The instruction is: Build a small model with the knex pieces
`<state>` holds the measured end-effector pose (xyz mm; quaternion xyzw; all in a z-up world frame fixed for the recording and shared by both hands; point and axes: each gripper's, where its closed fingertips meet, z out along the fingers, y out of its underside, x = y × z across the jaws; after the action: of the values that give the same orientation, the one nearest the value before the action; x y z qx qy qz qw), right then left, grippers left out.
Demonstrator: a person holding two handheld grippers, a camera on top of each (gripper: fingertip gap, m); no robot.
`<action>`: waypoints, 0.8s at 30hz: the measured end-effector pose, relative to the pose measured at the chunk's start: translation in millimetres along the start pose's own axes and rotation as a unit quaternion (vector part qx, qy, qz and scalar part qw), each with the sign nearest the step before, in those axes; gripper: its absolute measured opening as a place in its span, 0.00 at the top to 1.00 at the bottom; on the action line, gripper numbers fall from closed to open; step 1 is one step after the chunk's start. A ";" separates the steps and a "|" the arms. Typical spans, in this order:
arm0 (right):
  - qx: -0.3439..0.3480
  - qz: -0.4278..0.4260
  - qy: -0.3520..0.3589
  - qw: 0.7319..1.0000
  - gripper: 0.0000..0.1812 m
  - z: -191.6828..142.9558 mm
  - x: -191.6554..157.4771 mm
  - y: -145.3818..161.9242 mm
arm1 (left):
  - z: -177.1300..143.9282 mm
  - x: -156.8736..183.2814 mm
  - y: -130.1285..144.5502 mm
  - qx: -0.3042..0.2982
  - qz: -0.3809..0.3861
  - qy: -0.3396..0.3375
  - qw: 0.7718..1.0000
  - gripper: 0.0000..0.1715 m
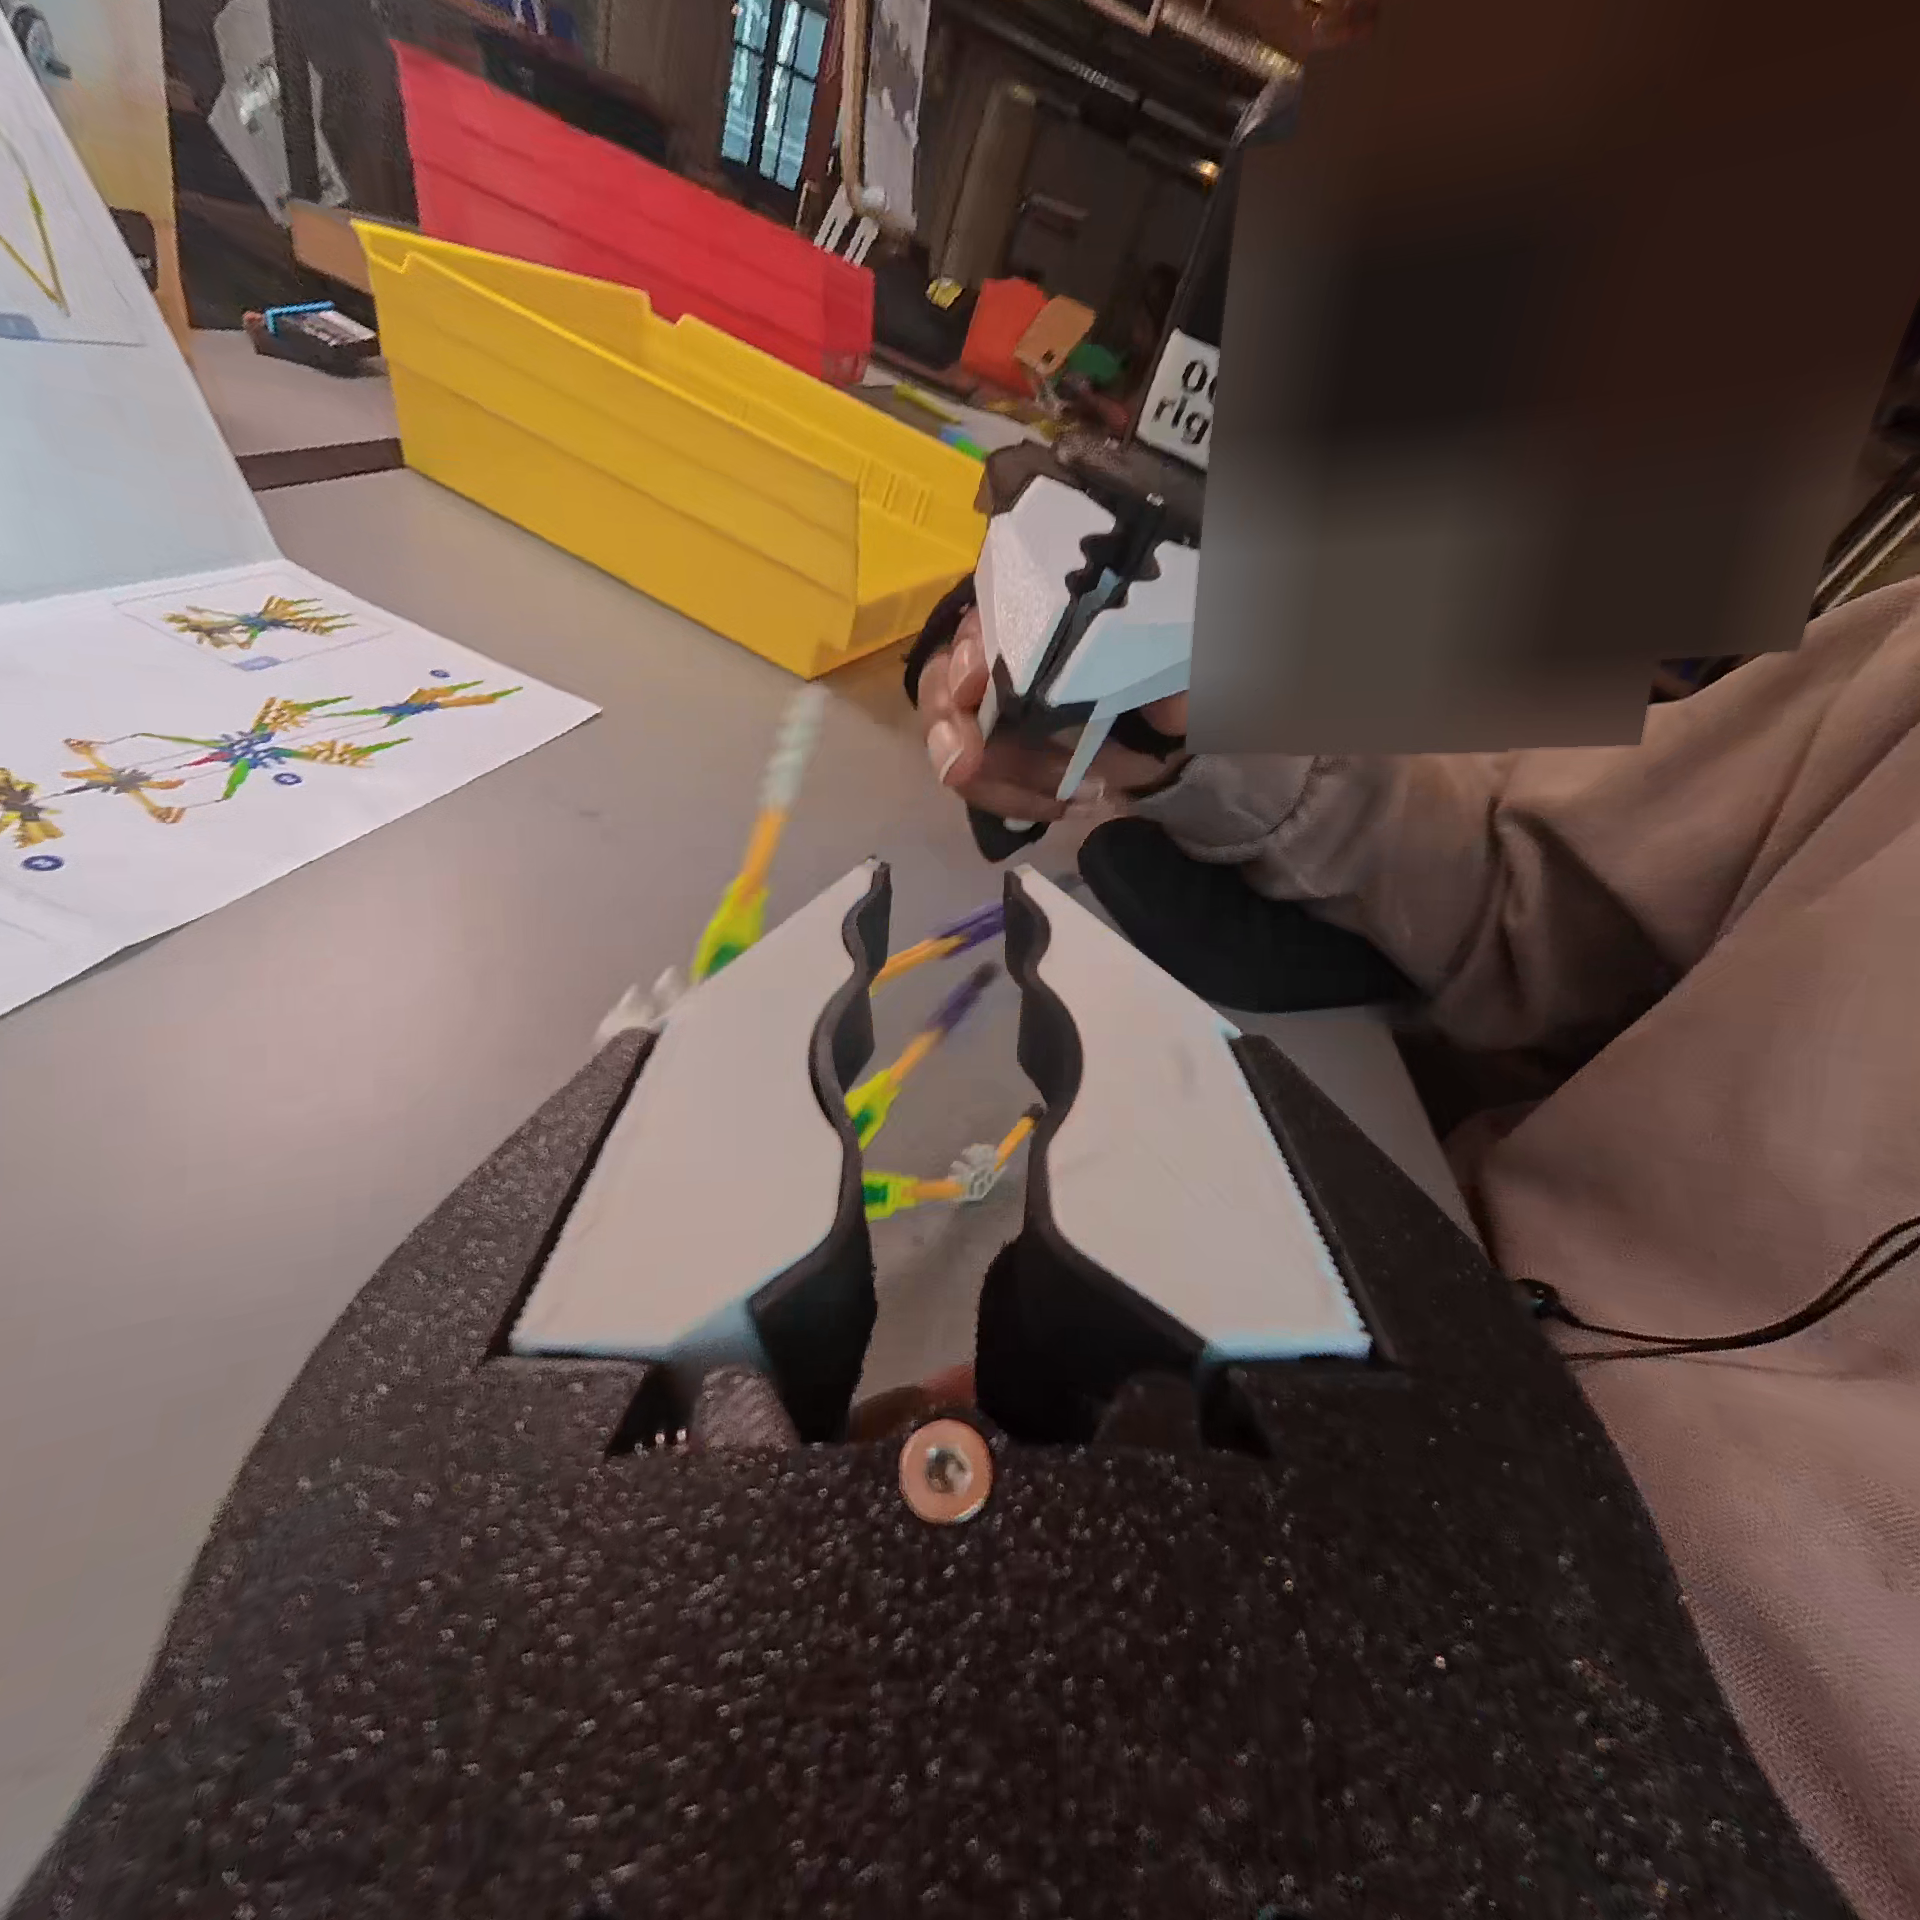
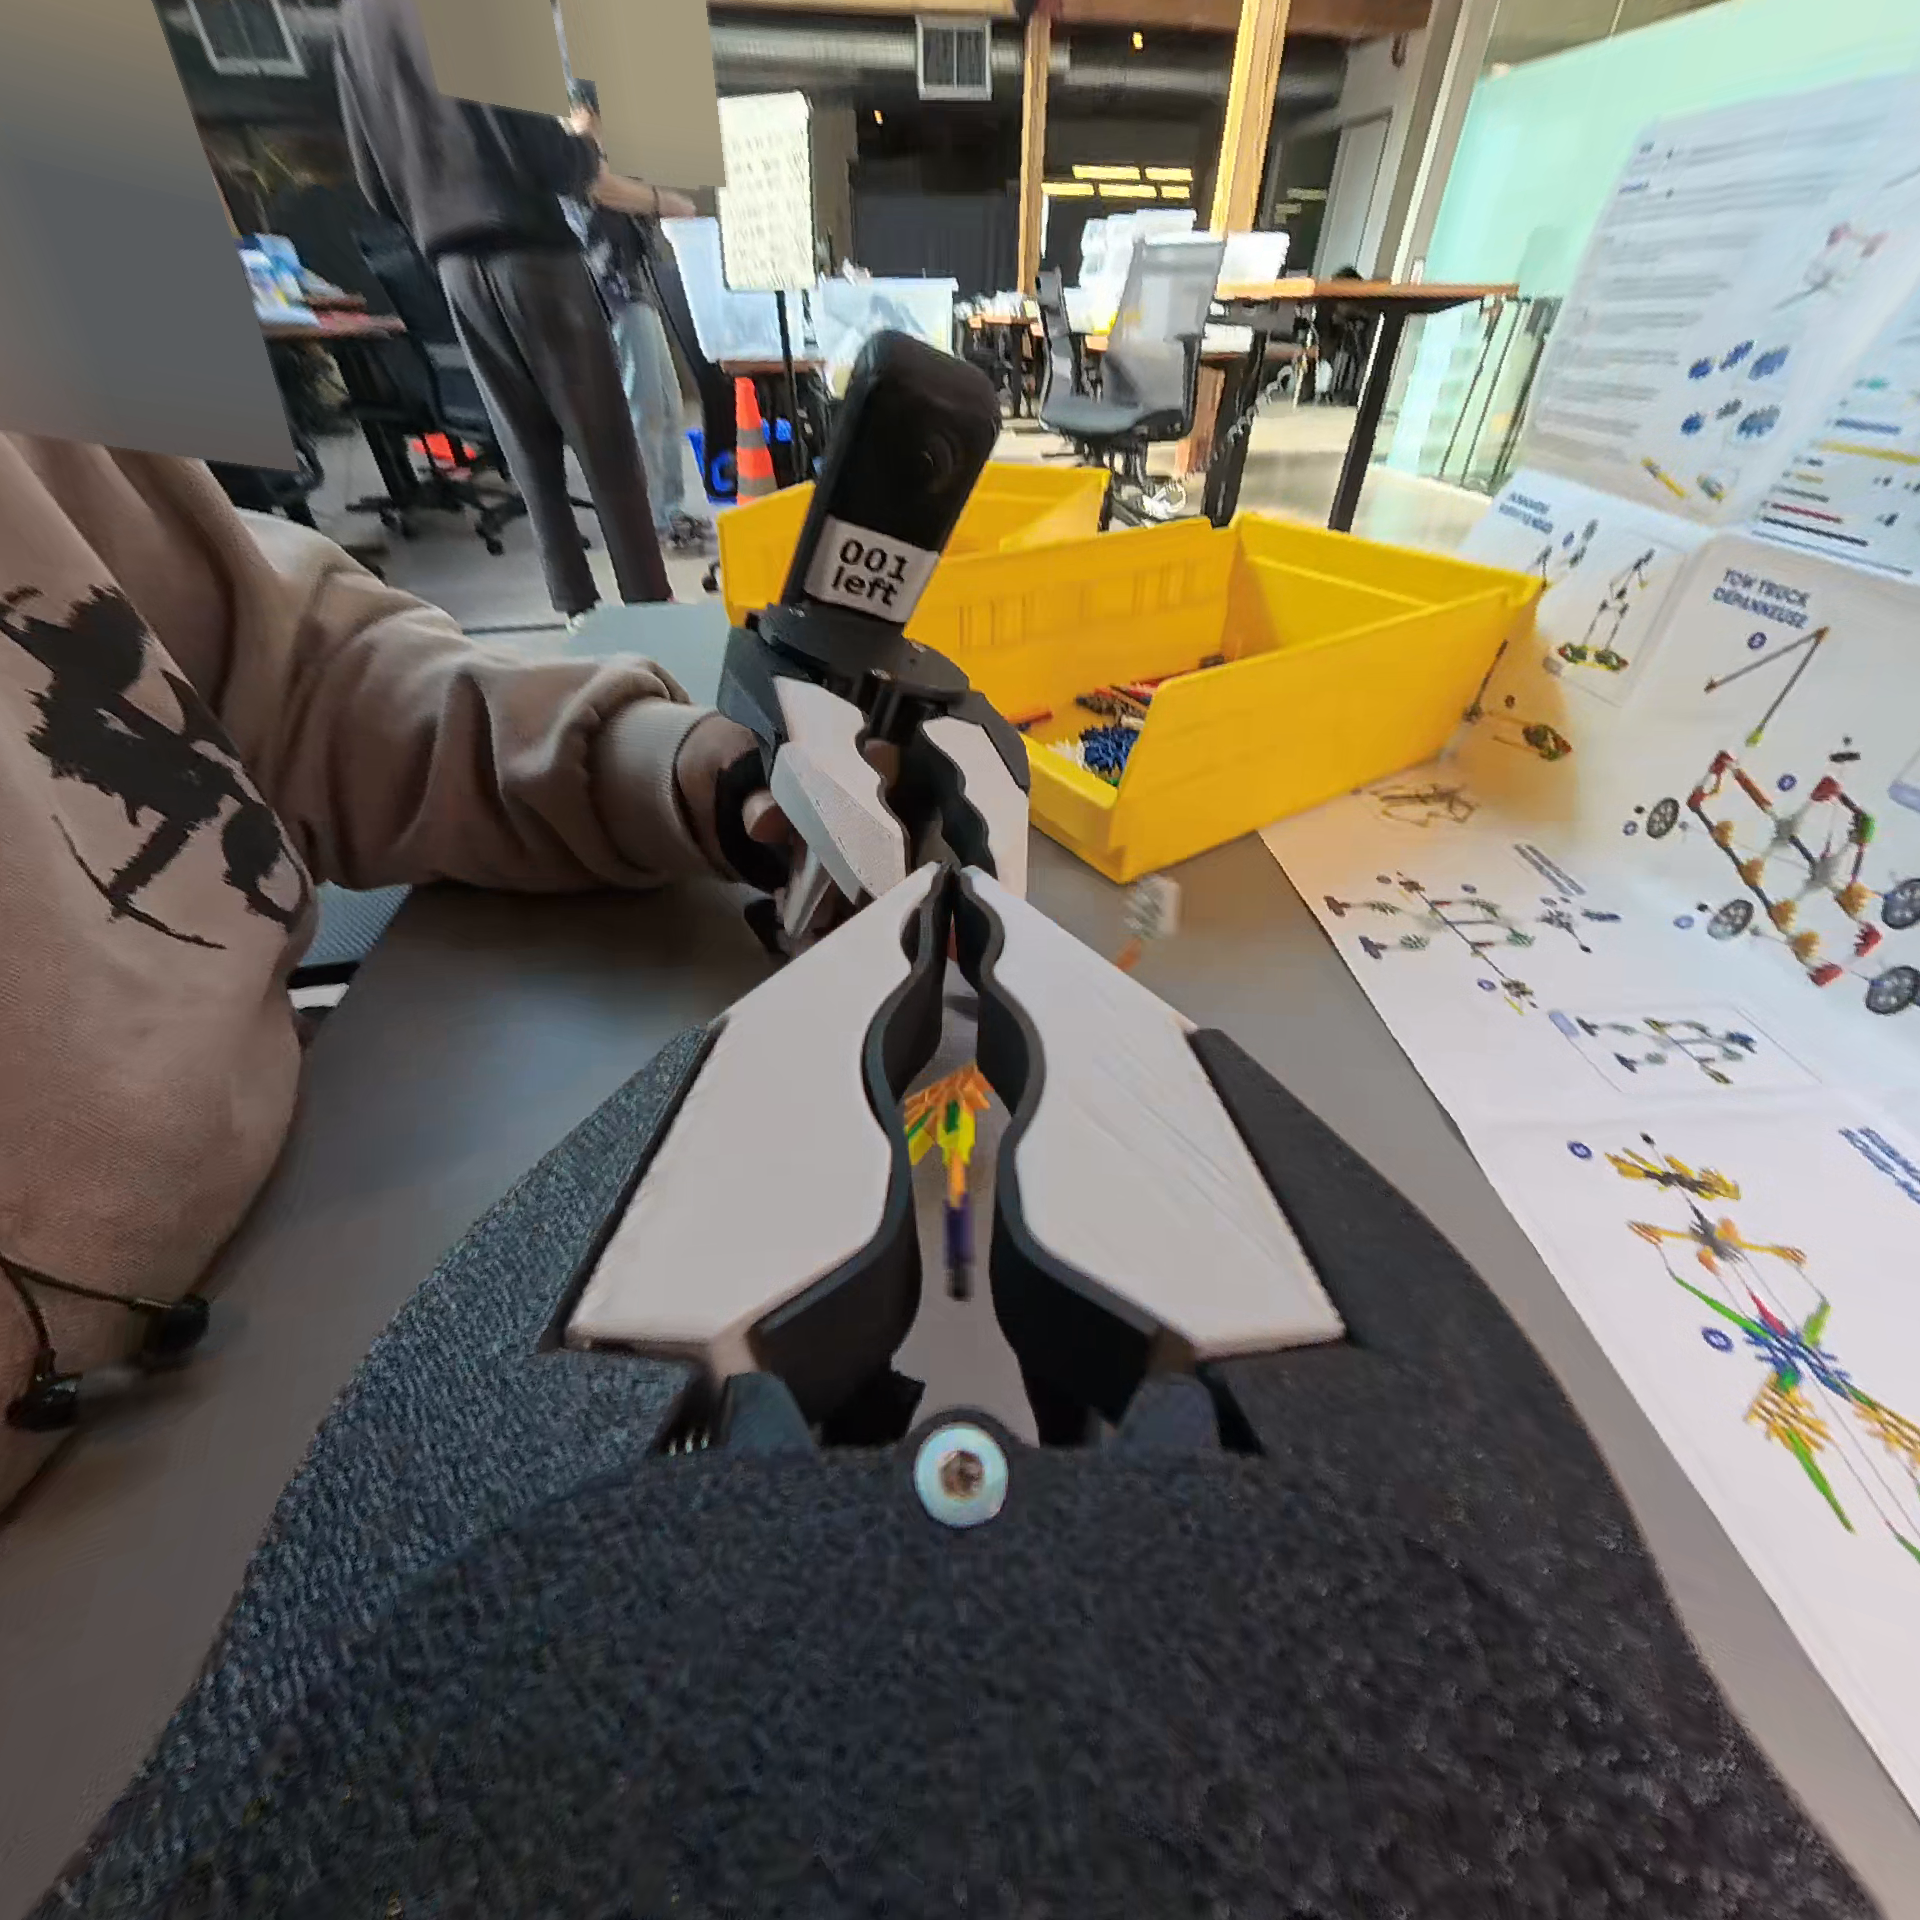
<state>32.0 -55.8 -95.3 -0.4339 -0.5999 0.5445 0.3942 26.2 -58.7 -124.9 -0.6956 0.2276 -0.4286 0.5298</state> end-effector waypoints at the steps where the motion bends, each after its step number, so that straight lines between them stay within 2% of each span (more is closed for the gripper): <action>1: 0.021 0.009 -0.013 1.000 1.00 1.4 -4.8 -5.9 | -0.2 4.8 -5.4 0.016 -0.003 0.014 1.000 0.88; 3: 0.039 0.019 -0.024 0.999 1.00 4.9 -9.2 -9.1 | 0.0 6.0 -9.7 0.028 0.011 0.010 1.000 0.88; 9: -0.017 0.023 0.039 0.999 1.00 8.3 12.6 12.8 | -20.7 -22.5 -14.4 0.007 0.091 -0.095 0.991 0.89; 12: -0.044 0.019 0.061 0.997 0.95 10.2 20.2 23.0 | -38.6 -40.2 -24.0 0.012 0.109 -0.147 0.983 0.88; 14: -0.074 0.004 0.071 0.995 0.92 12.8 22.1 33.9 | -49.7 -55.3 -23.3 -0.007 0.113 -0.186 0.976 0.83; 18: -0.117 -0.029 0.086 0.989 0.88 15.9 24.5 49.5 | -68.1 -86.8 8.2 -0.116 0.067 -0.252 0.958 0.82; 21: -0.122 -0.033 0.096 0.987 0.87 14.7 28.4 51.8 | -66.9 -91.4 27.9 -0.155 0.022 -0.249 0.956 0.77; 24: -0.126 -0.039 0.105 0.986 0.86 12.8 31.9 53.2 | -66.9 -98.6 46.2 -0.196 0.011 -0.263 0.944 0.74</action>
<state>14.8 -27.9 -149.4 -0.5112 -0.6354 0.4001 0.4182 -75.6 -34.4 -198.1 -0.8713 0.1675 -0.1708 0.4286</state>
